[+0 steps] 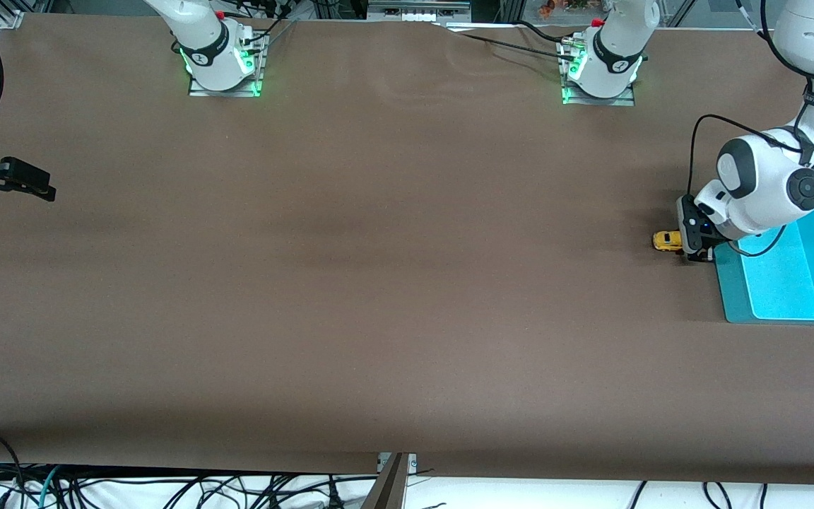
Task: Wind and store yellow beetle car
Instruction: 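Close the left gripper on the yellow car and lift it, then lower the car into the cyan bin and open the left gripper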
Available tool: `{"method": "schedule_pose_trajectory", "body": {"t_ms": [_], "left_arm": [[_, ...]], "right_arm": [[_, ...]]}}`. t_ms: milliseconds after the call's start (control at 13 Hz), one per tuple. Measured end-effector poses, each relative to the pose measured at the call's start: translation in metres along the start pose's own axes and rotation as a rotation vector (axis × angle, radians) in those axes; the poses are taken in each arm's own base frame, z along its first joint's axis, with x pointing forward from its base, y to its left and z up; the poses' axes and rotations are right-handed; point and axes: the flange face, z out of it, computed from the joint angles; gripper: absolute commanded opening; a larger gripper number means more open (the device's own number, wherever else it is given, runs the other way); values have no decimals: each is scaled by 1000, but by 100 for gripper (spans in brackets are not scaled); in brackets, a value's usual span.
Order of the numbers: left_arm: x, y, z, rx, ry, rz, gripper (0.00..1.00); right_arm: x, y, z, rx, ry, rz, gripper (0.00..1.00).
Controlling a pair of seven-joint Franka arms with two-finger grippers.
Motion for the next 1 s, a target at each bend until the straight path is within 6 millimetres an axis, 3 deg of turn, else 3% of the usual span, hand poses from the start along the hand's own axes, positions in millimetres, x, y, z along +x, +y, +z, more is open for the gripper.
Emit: {"method": "schedule_pose_trajectory", "body": {"t_ms": [231, 462, 615, 769, 1000], "left_arm": [[4, -20, -56, -65, 10, 17, 3], [-8, -41, -136, -190, 30, 1, 4], [-25, -42, -169, -240, 40, -20, 4], [-63, -33, -179, -267, -6, -23, 4], [-127, -18, -157, -292, -91, -31, 5]], "right_arm": [[0, 0, 0, 0, 0, 0, 100], [0, 0, 0, 0, 1, -1, 100], [0, -1, 0, 0, 1, -1, 100], [0, -1, 0, 0, 1, -2, 100], [0, -1, 0, 0, 1, -2, 100]]}}
